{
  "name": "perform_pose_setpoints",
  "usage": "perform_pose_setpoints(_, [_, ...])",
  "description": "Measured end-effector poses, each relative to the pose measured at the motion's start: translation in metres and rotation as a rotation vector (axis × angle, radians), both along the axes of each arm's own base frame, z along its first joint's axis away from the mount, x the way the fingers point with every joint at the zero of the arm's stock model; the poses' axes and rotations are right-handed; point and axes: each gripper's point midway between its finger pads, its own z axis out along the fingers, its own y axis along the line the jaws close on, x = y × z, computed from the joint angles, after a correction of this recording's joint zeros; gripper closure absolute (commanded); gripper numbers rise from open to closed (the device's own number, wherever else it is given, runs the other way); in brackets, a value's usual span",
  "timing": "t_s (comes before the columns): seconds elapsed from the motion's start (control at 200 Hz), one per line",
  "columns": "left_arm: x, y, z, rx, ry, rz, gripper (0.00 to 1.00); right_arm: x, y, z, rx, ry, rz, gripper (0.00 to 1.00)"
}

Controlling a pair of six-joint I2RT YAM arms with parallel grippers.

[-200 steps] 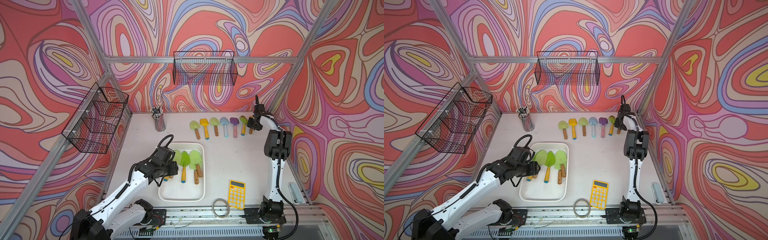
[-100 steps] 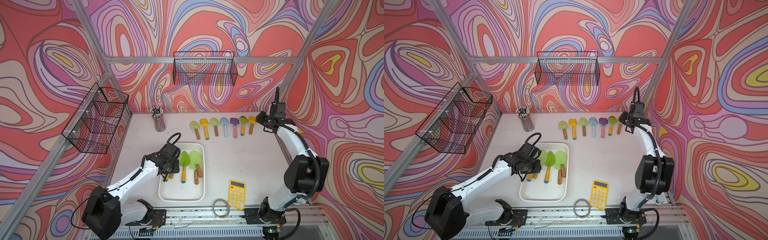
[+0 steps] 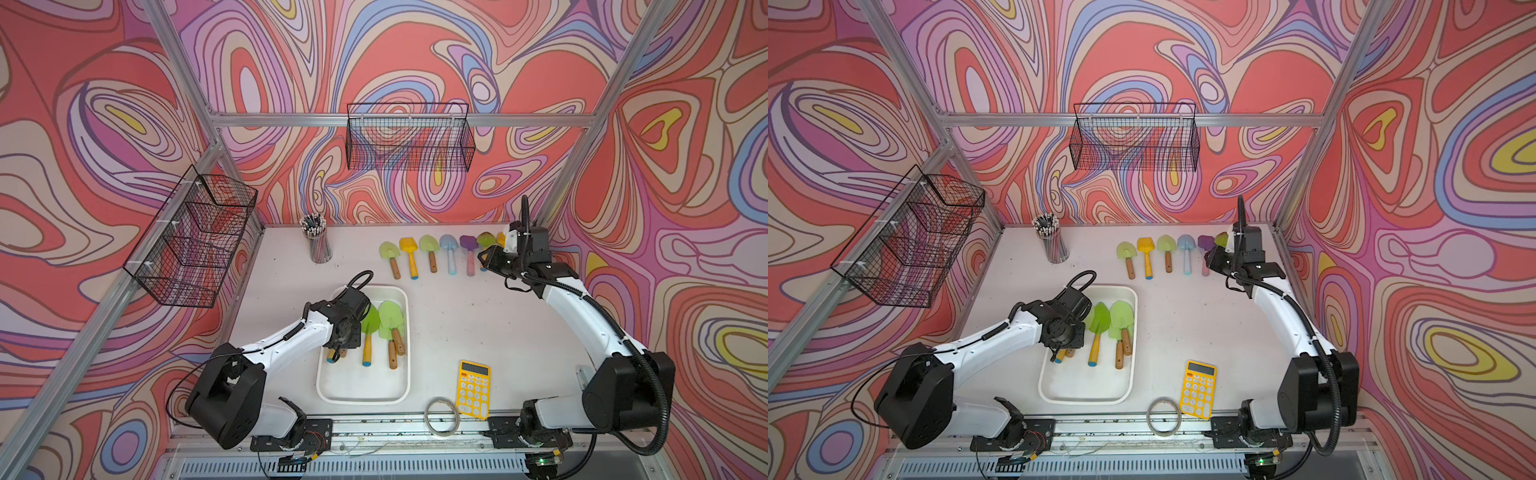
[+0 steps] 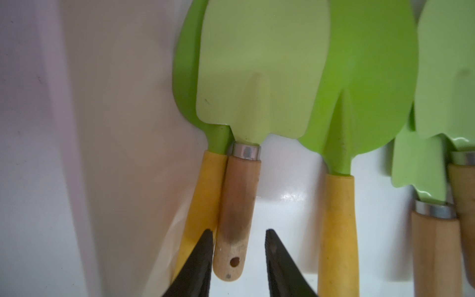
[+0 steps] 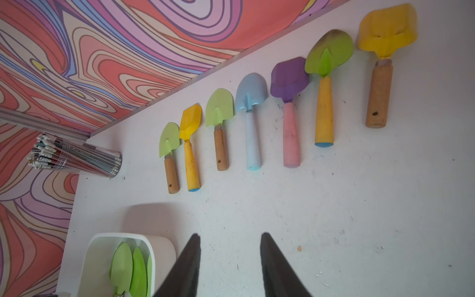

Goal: Take the shovel out of the storage box
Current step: Pick up the shovel from the storage box.

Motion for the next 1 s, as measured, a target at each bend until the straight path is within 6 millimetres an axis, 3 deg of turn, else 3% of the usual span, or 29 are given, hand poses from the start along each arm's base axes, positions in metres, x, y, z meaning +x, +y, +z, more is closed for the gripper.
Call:
perform_pose_setpoints(0.295, [-0.011, -0.014, -0.01, 0.038, 0.022, -0.049, 0.62, -0.016, 0.0, -0.013, -0.001, 0.034, 0.005, 0.6])
perform_pose_setpoints(1.002, [-0.017, -0.002, -0.031, 0.155, 0.055, -0.04, 0.65, -0.03, 0.001, -0.018, 0.002, 0.045, 0.021, 0.6])
